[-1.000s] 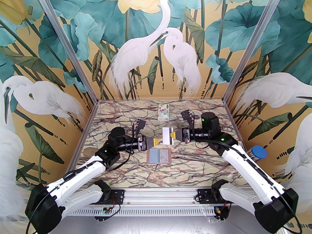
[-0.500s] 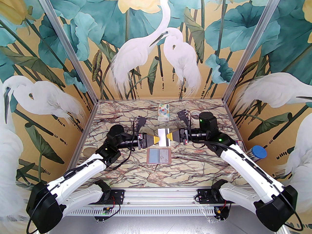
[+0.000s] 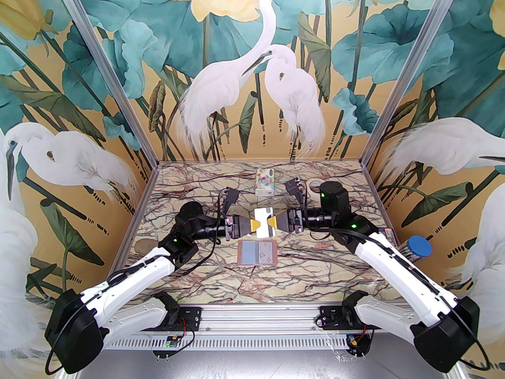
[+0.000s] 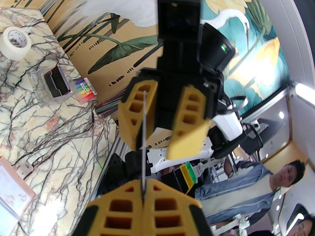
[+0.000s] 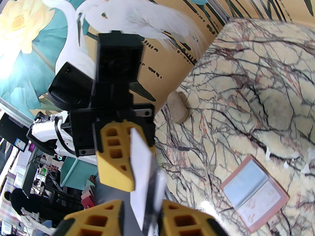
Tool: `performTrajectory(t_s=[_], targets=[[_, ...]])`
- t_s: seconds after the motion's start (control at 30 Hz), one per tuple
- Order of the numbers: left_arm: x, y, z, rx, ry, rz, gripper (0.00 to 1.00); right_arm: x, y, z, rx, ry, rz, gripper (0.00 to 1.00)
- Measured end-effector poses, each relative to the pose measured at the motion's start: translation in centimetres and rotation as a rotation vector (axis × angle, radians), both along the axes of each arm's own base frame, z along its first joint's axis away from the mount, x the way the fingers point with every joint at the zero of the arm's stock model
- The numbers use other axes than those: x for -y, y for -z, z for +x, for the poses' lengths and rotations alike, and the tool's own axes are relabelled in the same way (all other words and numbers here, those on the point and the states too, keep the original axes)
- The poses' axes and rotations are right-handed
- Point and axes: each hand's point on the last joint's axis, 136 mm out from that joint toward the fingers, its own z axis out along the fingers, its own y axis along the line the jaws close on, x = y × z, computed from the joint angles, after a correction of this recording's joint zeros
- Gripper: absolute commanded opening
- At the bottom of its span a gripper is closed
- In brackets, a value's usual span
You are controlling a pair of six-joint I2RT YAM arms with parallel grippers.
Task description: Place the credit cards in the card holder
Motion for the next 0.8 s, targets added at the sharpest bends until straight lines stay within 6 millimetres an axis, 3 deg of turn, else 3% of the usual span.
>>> performTrajectory(t_s=[0.63, 0.8], targets=[[-0.07, -0.91, -0.09, -0.045, 0.001, -0.063, 0.00, 0.12, -0.80, -0.40, 0.015, -0.004, 0.022, 0.02], [-0.13, -0.46, -0.05, -0.051, -0.006, -0.048, 0.52, 0.11, -0.84, -0.45, -0.003, -0.002, 0.025, 0.00]])
